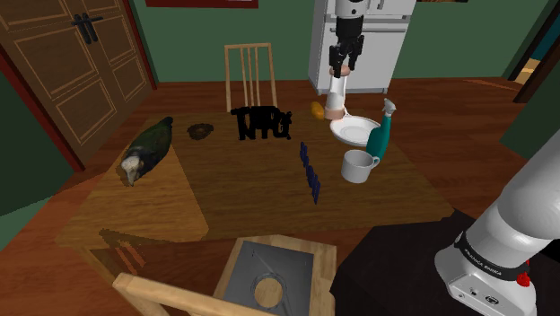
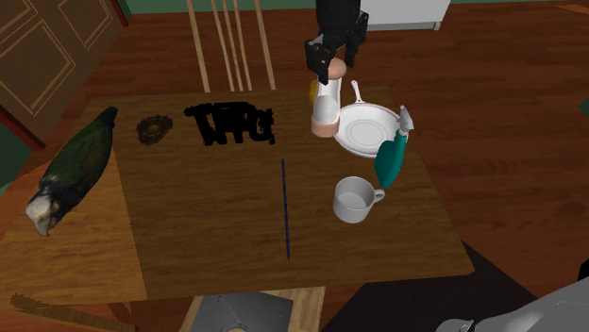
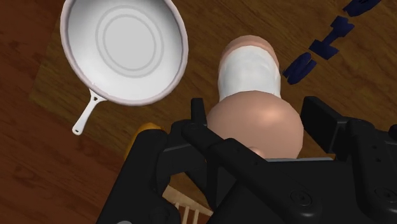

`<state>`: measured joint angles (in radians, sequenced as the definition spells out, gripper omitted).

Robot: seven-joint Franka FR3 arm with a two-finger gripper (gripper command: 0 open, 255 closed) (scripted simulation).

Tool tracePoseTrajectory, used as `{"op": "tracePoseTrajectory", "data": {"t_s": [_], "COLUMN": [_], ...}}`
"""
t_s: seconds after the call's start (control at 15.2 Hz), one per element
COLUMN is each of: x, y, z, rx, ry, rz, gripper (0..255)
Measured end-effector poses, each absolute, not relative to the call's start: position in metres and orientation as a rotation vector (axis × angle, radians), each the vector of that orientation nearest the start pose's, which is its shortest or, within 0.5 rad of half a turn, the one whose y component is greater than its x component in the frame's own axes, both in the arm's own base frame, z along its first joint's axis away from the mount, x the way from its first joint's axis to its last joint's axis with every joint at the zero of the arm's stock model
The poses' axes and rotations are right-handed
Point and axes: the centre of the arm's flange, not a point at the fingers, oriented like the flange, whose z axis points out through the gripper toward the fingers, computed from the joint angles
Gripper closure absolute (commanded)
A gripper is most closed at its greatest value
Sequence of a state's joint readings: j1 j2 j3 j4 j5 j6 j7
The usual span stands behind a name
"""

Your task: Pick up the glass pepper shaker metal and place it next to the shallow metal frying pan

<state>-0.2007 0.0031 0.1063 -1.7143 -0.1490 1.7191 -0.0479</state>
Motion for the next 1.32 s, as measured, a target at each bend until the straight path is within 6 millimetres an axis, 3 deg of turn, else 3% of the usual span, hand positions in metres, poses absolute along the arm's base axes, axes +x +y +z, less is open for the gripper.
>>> {"op": "tracePoseTrajectory", "data": {"t_s": [1.32], "x": [0.562], "y": [-0.066], "z": [0.463], "rx": [-3.288], "ry": [0.040], "rz": [0.014], "gripper": [255]}}
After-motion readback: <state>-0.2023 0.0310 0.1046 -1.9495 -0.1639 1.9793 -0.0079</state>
